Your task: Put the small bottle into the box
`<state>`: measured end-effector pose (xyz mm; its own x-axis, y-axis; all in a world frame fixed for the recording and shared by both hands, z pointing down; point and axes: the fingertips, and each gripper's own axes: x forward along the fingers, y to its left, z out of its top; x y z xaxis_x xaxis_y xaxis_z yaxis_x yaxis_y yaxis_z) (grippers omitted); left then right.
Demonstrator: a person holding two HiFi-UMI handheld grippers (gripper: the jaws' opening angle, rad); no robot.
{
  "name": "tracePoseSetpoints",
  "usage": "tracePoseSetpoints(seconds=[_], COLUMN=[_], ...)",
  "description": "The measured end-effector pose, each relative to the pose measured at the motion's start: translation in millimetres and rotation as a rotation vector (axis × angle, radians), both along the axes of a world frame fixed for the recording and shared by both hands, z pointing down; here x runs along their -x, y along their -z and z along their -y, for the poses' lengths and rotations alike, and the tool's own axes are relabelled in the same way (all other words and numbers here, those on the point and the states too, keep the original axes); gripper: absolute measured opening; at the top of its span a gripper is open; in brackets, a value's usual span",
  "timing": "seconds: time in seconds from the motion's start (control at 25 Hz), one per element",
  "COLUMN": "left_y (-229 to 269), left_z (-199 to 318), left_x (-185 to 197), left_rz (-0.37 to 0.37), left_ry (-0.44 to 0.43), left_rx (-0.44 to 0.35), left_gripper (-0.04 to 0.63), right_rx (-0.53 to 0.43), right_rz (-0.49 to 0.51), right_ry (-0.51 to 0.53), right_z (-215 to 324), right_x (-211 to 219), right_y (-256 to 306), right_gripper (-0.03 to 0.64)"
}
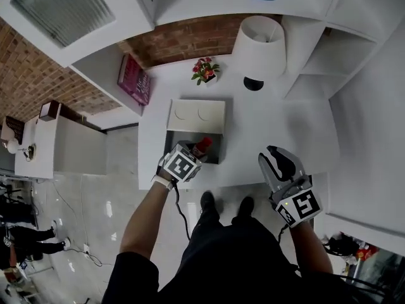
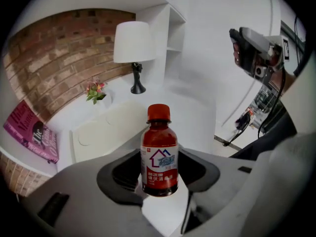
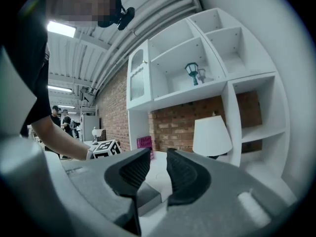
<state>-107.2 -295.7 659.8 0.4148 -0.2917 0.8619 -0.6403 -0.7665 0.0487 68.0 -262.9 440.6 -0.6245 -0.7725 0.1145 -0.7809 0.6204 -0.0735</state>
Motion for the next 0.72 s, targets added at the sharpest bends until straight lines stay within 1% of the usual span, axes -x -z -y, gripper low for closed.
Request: tracePoseSetpoints(seconds=[0.2, 0.4, 0.48, 0.52, 0.64, 0.72], left_y=[-47, -75, -84, -88, -98, -105], left_z=[8, 10, 1, -1, -7, -3], left_x=[-4, -5, -10, -12, -14, -14], left_rz=[0.077, 0.164, 0.175, 0.179, 0.205, 0.215], left_ry=[-0.118, -0.201, -0.227, -0.241, -0.255, -0.245], left_rx=[0.135, 0.265, 0.351, 0.376, 0.441, 0.443], left_gripper=[0.219, 0.219, 0.219, 0.219, 0.219, 0.219], right_rx=[0.037, 0.052, 0.052, 0.05, 0.049, 0.048], right_rz=[-0.003, -0.003, 0.006, 0.01, 0.019, 0.024], right_ry=[-0.071, -0.131, -0.164, -0.178, -0.209, -0.224], right_z=[13, 16, 17, 18, 17, 17], right_x=[10, 5, -3, -7, -17, -22], right_y=[-16, -25, -24, -23, -23, -23], right_gripper=[0.098, 0.1, 0.1, 0.1, 0.098, 0.097])
